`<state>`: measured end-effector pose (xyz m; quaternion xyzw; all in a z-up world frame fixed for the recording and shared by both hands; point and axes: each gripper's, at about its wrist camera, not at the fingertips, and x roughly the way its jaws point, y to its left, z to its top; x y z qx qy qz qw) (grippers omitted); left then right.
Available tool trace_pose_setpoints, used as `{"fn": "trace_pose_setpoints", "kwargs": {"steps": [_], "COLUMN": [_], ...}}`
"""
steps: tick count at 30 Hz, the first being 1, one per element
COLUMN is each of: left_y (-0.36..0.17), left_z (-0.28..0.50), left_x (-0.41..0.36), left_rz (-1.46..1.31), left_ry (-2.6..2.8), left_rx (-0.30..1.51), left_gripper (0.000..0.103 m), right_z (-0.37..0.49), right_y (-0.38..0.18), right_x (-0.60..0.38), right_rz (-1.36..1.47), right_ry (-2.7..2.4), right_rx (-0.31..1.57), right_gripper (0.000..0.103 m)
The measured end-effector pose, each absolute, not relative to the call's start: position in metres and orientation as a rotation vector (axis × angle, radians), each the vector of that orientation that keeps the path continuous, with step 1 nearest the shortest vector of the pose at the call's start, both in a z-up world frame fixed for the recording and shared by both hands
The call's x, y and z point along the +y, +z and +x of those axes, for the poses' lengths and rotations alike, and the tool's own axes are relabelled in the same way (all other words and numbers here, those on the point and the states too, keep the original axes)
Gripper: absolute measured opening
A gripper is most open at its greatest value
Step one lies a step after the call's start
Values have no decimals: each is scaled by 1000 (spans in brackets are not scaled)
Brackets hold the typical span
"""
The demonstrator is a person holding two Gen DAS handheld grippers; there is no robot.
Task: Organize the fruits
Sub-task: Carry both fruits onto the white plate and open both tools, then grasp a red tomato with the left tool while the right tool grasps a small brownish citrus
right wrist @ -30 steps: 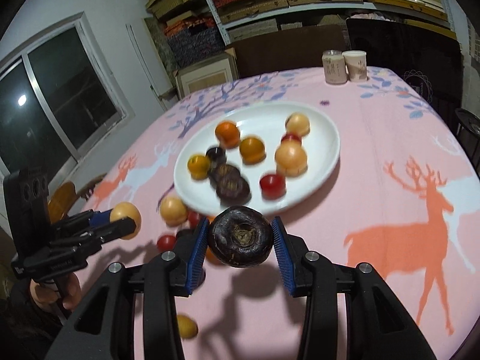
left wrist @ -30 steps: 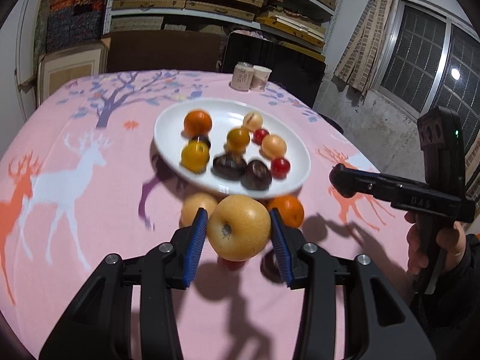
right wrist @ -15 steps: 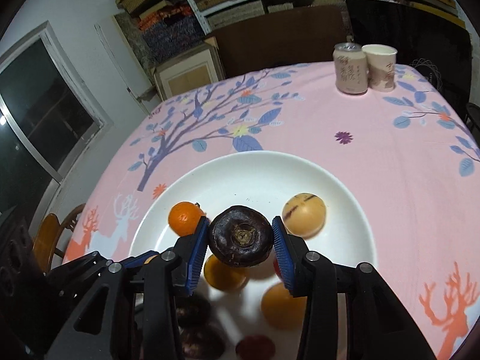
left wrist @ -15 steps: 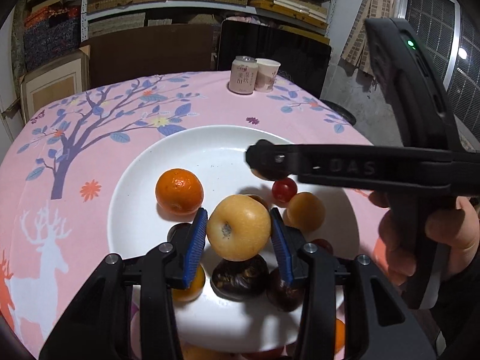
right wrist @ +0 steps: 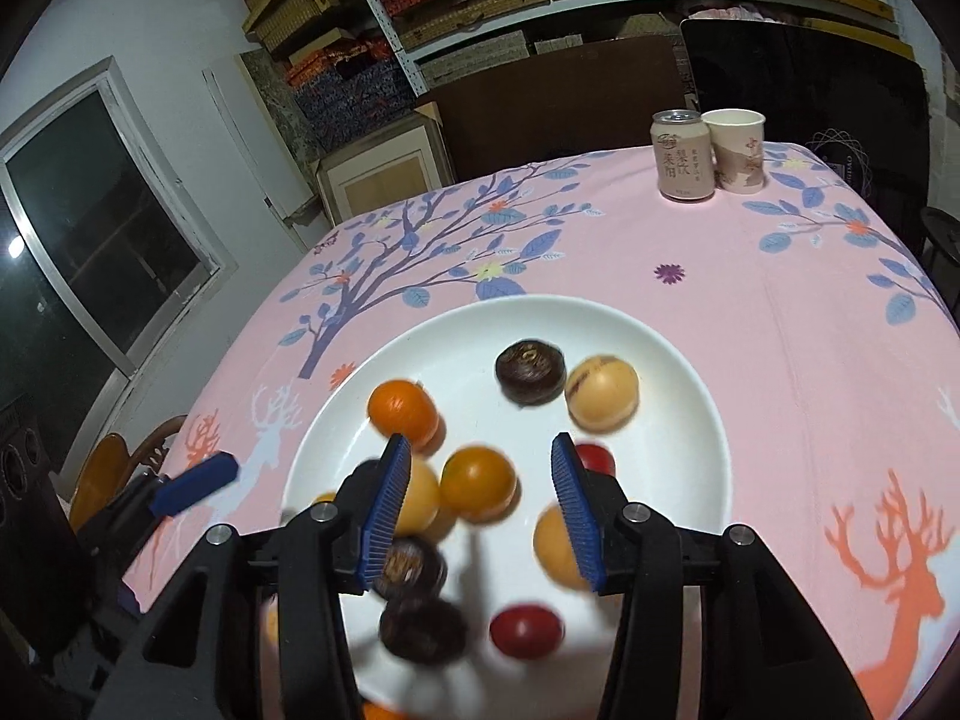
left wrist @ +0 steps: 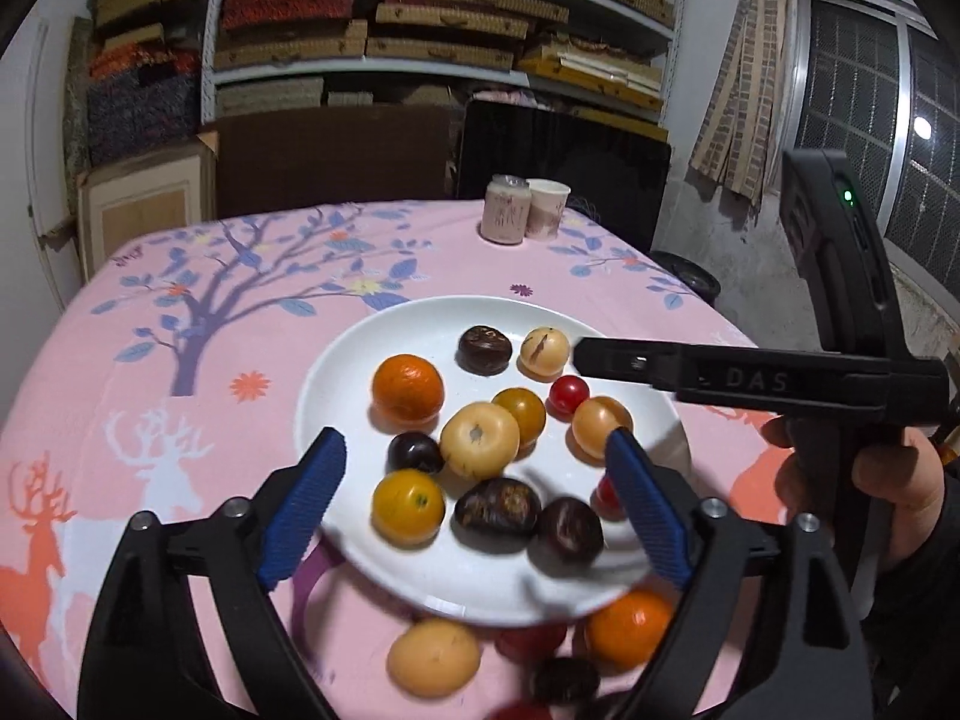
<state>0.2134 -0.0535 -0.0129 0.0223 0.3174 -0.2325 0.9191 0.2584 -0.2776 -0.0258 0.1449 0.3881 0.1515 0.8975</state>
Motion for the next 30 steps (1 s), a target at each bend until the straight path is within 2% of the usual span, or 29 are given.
{"fn": "trace_pose_setpoints", "kwargs": {"steps": [4, 13, 19, 21, 23, 25, 27, 28, 29, 30], "left_y": [-15, -56, -62, -61, -62, -69, -81, -86, -89, -91], "left_z": [167, 102, 48, 33, 25, 21, 25, 26, 27, 26], "left_x": [-33, 8, -23, -40, -54, -67, -77, -79, -82, -84], "left_rz": [76, -1, 167, 224, 268, 316, 347, 336, 332, 344], "left_ry": [-470, -468, -581, -621, -637, -643, -637, -649, -653, -656], "left_rx": [658, 800, 763, 747, 738, 748, 789, 806, 813, 813], "left_gripper": [91, 91, 88, 80, 78, 72, 56, 53, 44, 29], "right_z": [198, 72, 53, 58, 64, 65, 66, 65, 65, 64], "right_y": [-25, -72, -78, -86, -92, -91, -94, -94, -95, -95], "right_x": [-279, -246, -275, -284, -291, -294, -295, -296, -297, -296], "right_rz": [288, 143, 262, 288, 336, 357, 369, 377, 383, 387], "right_ry": [333, 380, 324, 298, 293, 302, 308, 310, 314, 313], "right_rx": [791, 862, 764, 767, 796, 788, 800, 795, 795, 795], "right_gripper": [54, 54, 54, 54, 54, 54, 54, 54, 54, 54]}}
